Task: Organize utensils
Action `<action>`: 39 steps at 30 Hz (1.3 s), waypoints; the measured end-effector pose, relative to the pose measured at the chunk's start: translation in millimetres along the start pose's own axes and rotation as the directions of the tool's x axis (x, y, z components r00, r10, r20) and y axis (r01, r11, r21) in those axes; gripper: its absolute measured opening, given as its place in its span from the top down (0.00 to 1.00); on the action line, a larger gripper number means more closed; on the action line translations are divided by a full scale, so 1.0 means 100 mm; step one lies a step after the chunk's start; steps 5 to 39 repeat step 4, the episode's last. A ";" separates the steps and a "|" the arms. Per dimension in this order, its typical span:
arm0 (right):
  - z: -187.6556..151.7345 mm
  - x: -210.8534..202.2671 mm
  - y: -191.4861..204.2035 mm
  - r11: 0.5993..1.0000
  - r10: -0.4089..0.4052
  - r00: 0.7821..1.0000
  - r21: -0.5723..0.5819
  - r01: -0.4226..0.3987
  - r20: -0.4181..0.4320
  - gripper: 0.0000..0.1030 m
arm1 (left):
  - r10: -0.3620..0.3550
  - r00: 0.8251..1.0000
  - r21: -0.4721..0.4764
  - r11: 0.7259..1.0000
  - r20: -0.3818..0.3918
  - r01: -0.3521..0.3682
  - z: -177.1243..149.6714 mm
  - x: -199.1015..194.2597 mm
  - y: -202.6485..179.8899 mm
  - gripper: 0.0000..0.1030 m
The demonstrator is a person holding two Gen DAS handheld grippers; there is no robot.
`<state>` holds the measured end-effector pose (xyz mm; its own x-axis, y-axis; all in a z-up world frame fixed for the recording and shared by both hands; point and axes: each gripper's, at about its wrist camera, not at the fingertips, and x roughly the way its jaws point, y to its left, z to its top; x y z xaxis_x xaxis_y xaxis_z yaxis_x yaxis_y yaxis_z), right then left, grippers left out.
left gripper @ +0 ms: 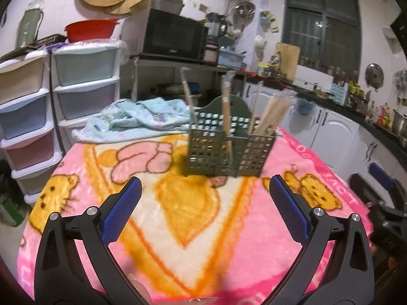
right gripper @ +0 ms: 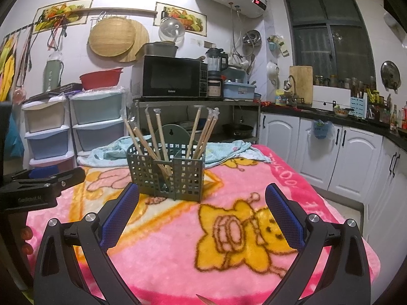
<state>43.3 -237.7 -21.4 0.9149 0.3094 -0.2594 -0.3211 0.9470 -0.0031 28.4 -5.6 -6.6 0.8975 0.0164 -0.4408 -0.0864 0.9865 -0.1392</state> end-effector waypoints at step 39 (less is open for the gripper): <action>0.07 0.17 -0.26 0.997 -0.033 0.998 0.061 0.036 -0.052 0.06 | 0.100 0.991 -0.035 0.994 -0.088 -0.103 0.17 0.31 0.40 0.10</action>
